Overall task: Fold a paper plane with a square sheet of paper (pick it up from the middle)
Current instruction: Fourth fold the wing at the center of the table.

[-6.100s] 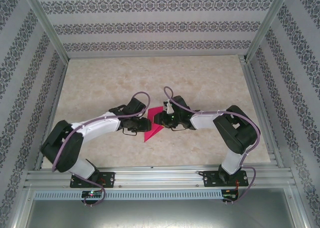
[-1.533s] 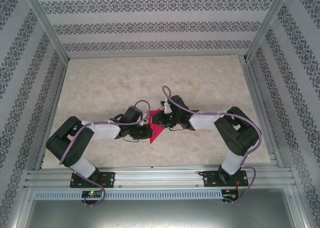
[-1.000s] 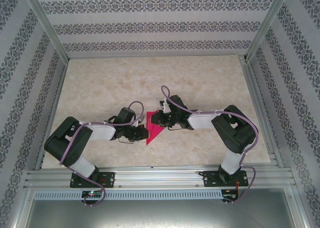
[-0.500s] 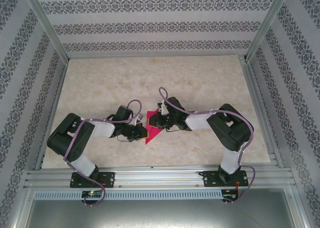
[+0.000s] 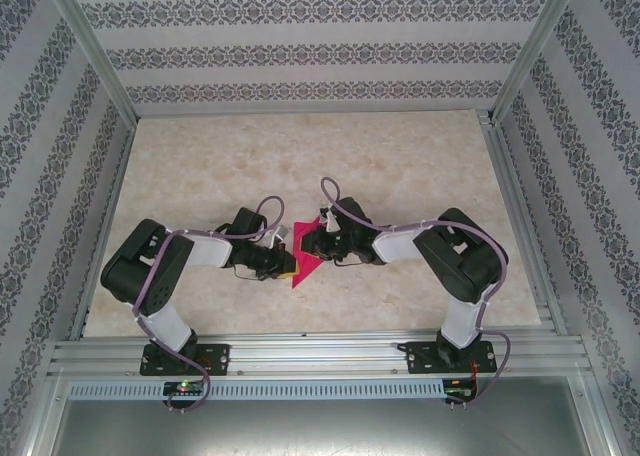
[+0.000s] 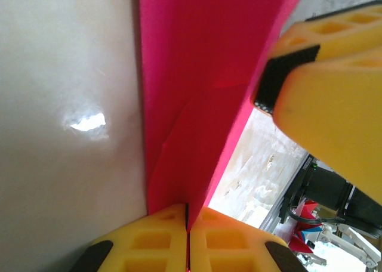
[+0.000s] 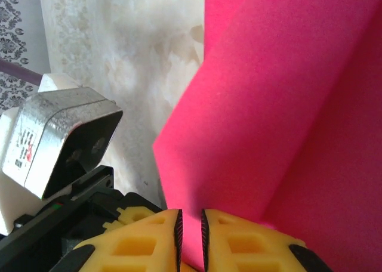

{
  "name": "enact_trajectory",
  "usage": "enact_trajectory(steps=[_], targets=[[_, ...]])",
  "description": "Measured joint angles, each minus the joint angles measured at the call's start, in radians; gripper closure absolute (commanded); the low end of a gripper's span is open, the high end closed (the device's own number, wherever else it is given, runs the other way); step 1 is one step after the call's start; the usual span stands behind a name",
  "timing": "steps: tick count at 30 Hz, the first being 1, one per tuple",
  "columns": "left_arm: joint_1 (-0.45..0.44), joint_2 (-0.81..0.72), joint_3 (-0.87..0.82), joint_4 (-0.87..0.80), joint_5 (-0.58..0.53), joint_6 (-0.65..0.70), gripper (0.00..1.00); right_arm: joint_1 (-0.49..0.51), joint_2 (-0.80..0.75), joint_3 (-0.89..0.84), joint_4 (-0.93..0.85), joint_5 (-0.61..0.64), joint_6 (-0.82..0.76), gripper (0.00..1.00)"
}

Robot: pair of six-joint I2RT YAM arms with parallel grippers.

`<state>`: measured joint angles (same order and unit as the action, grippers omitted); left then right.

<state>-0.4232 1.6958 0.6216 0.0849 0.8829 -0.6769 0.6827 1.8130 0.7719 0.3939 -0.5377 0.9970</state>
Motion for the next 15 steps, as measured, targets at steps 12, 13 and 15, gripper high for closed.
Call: enact_trajectory(steps=[12,13,15], targets=[[0.000,0.014,0.028,-0.044,0.005,0.035,0.91,0.010,-0.072,-0.040,-0.002,0.016,-0.005,0.82],[0.000,0.015,0.029,-0.045,0.007,0.034,0.91,0.014,-0.066,-0.031,-0.002,0.013,-0.005,0.82],[0.001,0.020,0.032,-0.045,0.011,0.033,0.91,0.021,-0.053,-0.011,0.001,0.009,-0.005,0.81]])
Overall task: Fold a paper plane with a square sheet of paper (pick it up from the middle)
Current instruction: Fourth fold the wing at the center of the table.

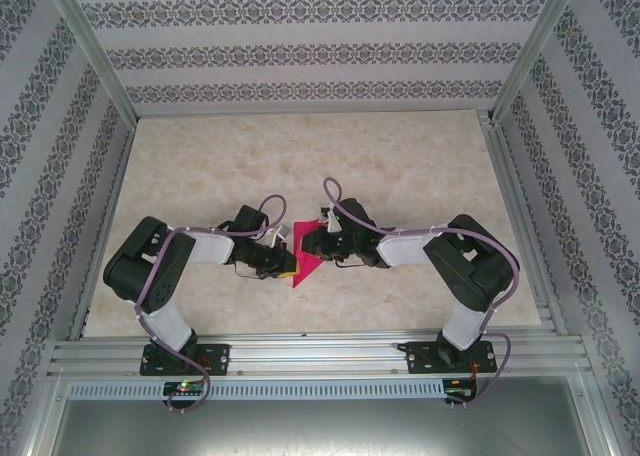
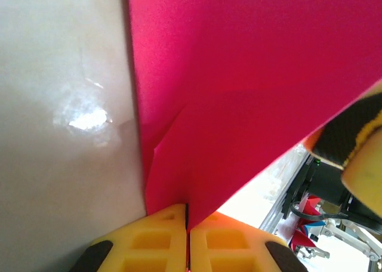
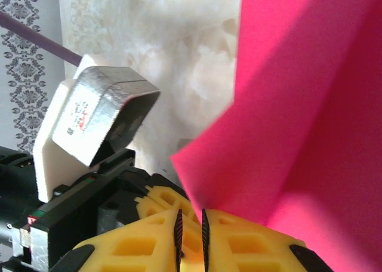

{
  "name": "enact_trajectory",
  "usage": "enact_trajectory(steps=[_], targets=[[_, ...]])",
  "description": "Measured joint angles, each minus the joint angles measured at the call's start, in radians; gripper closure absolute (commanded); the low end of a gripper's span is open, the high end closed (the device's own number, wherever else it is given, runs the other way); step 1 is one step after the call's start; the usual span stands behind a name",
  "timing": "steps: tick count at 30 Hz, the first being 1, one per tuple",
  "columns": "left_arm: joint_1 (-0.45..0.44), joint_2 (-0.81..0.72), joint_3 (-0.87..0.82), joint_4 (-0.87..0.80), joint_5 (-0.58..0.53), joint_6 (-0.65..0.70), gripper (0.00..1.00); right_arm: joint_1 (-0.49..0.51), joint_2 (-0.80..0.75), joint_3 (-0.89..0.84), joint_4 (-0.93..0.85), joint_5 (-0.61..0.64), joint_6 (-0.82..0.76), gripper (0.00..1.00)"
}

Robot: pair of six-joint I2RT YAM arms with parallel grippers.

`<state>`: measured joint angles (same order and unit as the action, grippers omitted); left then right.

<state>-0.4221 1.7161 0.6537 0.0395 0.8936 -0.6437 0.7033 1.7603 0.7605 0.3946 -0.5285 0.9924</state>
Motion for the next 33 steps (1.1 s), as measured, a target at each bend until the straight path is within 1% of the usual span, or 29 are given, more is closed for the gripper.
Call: enact_trajectory(steps=[5,14,22,30,33], targets=[[0.006,0.010,0.007,-0.002,0.016,-0.011,0.91,0.001,0.035,0.032,0.008,-0.003,0.001,0.81],[0.012,0.015,0.007,-0.002,0.027,-0.014,0.91,-0.021,0.117,0.038,0.046,-0.011,0.017,0.82],[0.012,0.016,0.008,-0.003,0.027,-0.014,0.91,-0.027,0.121,0.038,0.056,-0.011,0.027,0.82],[0.012,0.015,0.013,-0.015,0.026,-0.014,0.89,-0.032,0.134,0.036,0.059,-0.010,0.034,0.83],[0.012,0.013,0.021,-0.030,0.022,-0.010,0.85,-0.032,0.134,0.034,0.058,-0.006,0.034,0.84]])
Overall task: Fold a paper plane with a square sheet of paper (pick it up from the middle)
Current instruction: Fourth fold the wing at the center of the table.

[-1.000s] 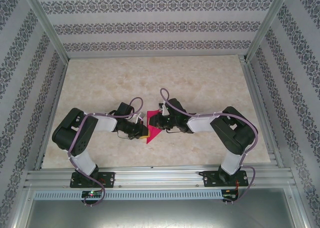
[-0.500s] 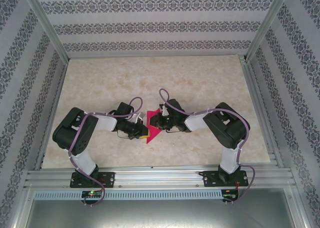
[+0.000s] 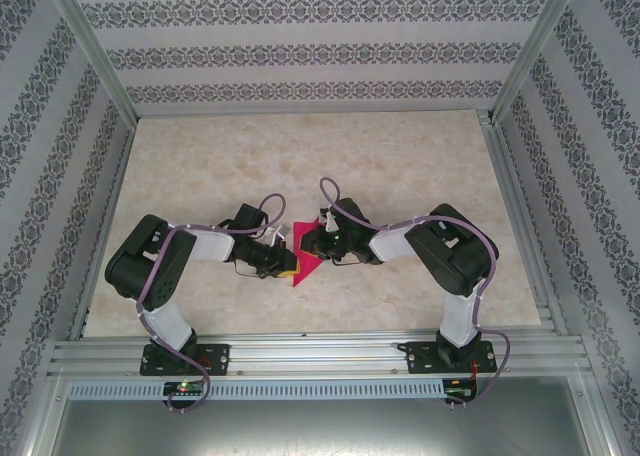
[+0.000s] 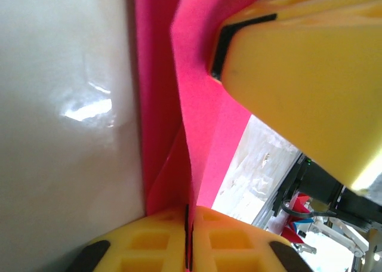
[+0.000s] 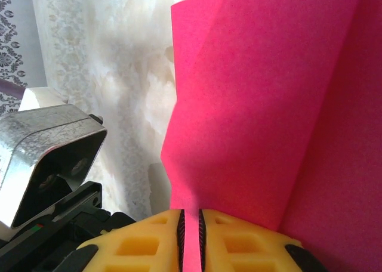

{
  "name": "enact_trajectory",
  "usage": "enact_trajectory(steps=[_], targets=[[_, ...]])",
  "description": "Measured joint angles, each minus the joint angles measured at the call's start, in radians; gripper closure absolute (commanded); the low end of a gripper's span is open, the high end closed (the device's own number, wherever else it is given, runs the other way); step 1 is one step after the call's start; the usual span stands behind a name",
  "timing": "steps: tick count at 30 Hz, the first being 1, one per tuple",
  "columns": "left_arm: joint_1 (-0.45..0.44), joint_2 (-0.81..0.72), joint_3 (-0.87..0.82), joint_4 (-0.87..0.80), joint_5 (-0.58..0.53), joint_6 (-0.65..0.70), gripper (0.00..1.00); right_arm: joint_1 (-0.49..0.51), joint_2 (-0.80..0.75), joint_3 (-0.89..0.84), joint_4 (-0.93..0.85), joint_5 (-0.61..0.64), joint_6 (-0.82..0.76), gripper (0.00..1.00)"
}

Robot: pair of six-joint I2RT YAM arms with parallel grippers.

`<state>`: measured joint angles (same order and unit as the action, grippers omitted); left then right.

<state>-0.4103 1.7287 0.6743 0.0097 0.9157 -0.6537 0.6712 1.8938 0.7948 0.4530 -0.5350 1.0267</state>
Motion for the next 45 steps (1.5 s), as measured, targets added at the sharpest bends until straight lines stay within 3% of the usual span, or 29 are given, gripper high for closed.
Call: enact_trajectory(steps=[7,9,12,17,20,28,36,45], targets=[[-0.002,-0.024,-0.001,-0.003,-0.008,0.000,0.71,0.000,0.002,0.000,-0.002,0.003,0.000,0.84],[-0.002,-0.056,-0.010,-0.018,-0.048,-0.001,0.70,0.000,0.002,0.002,-0.007,0.002,-0.001,0.84],[0.000,-0.157,-0.041,-0.056,-0.131,-0.021,0.57,0.001,0.002,0.002,-0.008,0.002,-0.002,0.84],[0.000,-0.432,-0.076,-0.143,-0.304,-0.076,0.58,0.001,0.002,0.007,-0.019,0.002,-0.005,0.84],[0.000,-0.510,-0.071,-0.177,-0.361,-0.096,0.61,0.001,0.002,0.010,-0.026,0.002,-0.005,0.84],[-0.014,-0.416,-0.068,-0.182,-0.366,-0.148,0.59,0.001,0.005,0.024,-0.052,-0.003,-0.009,0.83],[-0.123,-0.213,0.032,-0.178,-0.351,-0.171,0.69,0.001,0.005,0.027,-0.058,-0.004,-0.012,0.83],[-0.137,-0.190,0.026,-0.130,-0.335,-0.193,0.79,0.001,0.007,0.027,-0.059,-0.006,-0.013,0.83]])
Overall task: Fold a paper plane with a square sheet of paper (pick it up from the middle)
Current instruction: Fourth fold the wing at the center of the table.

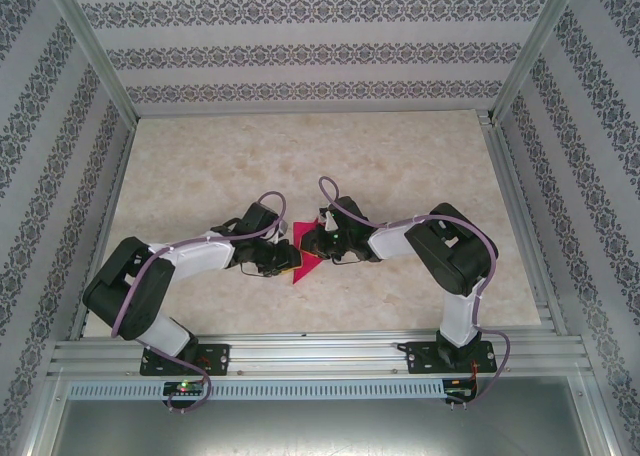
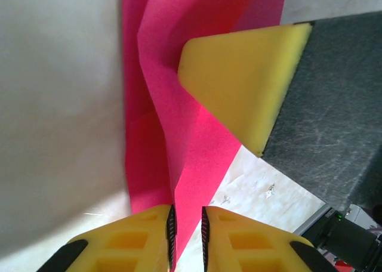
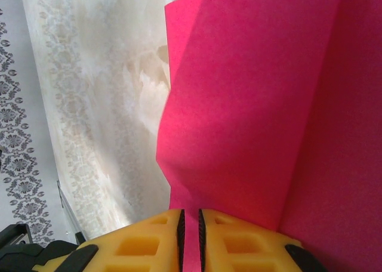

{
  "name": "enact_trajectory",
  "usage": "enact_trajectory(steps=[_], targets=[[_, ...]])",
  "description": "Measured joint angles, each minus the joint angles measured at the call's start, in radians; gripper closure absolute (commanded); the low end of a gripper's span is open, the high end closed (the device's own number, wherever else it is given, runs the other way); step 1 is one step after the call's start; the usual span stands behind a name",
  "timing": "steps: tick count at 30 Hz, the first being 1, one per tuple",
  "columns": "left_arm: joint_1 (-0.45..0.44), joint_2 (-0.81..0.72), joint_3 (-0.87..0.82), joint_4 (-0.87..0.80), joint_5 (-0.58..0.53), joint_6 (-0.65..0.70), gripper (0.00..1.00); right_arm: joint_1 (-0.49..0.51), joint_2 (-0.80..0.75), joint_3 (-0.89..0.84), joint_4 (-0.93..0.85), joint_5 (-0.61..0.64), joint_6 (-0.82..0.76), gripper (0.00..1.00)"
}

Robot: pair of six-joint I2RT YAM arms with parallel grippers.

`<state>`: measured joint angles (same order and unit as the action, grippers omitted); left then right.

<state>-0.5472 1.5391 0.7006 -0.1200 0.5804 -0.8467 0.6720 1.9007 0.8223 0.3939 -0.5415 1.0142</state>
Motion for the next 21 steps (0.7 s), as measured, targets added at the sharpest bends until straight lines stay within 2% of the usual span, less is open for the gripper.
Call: enact_trajectory(steps=[3,6,13,21], targets=[[-0.001,0.000,-0.013,0.019,0.006,-0.001,0.80,0.000,0.000,0.000,0.000,-0.002,0.000,0.83],[-0.001,0.009,-0.018,0.028,0.011,0.000,0.86,0.000,0.000,0.000,0.000,-0.002,0.000,0.83],[-0.001,0.015,-0.069,0.091,0.018,-0.003,0.93,0.000,0.005,0.001,0.005,-0.010,-0.002,0.83],[-0.001,0.020,-0.132,0.201,0.050,-0.001,0.92,0.000,0.014,0.008,0.002,-0.020,-0.009,0.86]])
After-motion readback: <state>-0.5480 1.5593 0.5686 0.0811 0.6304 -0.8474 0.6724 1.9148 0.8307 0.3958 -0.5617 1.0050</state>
